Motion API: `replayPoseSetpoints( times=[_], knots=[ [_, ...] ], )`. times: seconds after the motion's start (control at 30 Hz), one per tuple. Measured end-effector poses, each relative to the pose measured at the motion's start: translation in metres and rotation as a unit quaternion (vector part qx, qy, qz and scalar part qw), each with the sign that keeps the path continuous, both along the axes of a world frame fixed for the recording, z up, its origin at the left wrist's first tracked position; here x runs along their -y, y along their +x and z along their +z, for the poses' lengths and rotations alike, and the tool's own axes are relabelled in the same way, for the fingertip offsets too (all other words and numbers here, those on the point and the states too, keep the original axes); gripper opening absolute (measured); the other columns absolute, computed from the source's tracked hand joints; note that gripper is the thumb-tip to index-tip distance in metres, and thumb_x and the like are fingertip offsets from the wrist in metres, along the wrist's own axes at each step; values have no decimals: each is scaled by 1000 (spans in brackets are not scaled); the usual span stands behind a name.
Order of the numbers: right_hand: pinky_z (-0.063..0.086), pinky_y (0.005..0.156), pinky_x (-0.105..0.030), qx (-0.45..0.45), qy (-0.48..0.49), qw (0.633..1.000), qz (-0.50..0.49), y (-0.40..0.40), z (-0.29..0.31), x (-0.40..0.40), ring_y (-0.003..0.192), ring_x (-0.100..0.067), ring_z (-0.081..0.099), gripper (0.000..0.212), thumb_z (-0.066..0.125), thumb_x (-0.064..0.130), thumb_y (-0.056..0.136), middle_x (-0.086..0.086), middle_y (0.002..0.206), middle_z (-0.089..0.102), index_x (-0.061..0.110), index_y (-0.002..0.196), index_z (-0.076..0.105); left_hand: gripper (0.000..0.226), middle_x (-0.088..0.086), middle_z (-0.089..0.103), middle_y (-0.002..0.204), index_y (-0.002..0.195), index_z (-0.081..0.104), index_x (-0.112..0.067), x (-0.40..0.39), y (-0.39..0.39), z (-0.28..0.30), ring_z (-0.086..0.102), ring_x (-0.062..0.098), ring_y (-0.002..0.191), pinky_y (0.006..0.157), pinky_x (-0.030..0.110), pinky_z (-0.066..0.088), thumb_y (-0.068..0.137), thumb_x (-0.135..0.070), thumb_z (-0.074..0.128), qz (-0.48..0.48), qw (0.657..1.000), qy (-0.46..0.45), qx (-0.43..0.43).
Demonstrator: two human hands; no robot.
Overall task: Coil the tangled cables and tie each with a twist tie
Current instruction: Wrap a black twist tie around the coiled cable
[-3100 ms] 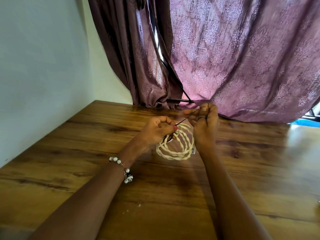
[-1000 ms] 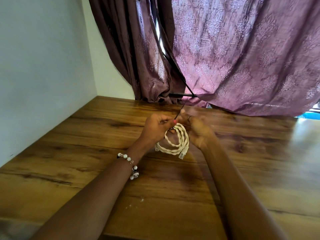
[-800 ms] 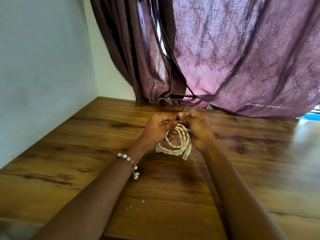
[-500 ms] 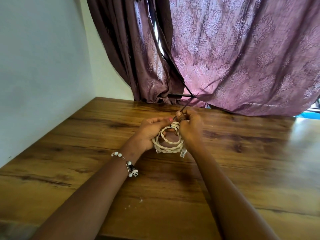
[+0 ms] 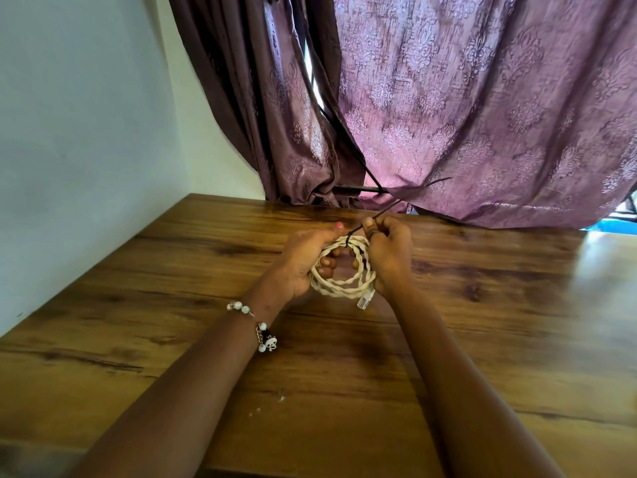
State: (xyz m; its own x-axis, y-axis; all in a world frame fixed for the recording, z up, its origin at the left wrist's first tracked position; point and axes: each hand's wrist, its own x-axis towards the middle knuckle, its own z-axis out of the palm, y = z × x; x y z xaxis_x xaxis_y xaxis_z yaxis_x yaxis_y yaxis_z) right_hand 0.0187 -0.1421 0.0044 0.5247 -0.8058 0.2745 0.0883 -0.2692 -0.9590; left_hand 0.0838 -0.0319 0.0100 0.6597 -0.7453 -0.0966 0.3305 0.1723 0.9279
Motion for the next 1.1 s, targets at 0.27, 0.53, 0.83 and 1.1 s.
replayPoseSetpoints(
  times=[0.27,0.53,0.83,1.1],
  knots=[
    [39,60,-39,18,-43,999,5,-8,5,7,63,-15,45,31,58,14,90,5,60,51,20,60,54,22,-2,47,45,79,65,-5,2,-6,-3,33,8,34,35,15,26,91,-24,63,51,982,50,173],
    [48,70,-39,74,7,986,152,-12,10,-5,78,-26,55,9,50,-2,93,-16,83,59,-6,89,56,16,-4,51,44,92,73,-10,0,-4,-7,37,8,36,37,17,25,81,-22,73,148,968,10,202],
    [54,72,-42,197,197,947,157,-17,19,-3,60,-18,62,27,50,-6,92,-7,65,62,5,71,62,10,26,69,87,90,74,-11,0,-6,-3,60,30,66,68,42,44,83,-16,72,76,961,23,266],
    [47,44,-25,223,184,955,72,-20,36,0,43,-16,48,23,50,-12,89,-10,55,51,-4,71,59,10,10,65,60,82,72,-18,10,-18,-1,32,13,32,39,21,24,89,-19,65,43,947,19,319]
  ],
)
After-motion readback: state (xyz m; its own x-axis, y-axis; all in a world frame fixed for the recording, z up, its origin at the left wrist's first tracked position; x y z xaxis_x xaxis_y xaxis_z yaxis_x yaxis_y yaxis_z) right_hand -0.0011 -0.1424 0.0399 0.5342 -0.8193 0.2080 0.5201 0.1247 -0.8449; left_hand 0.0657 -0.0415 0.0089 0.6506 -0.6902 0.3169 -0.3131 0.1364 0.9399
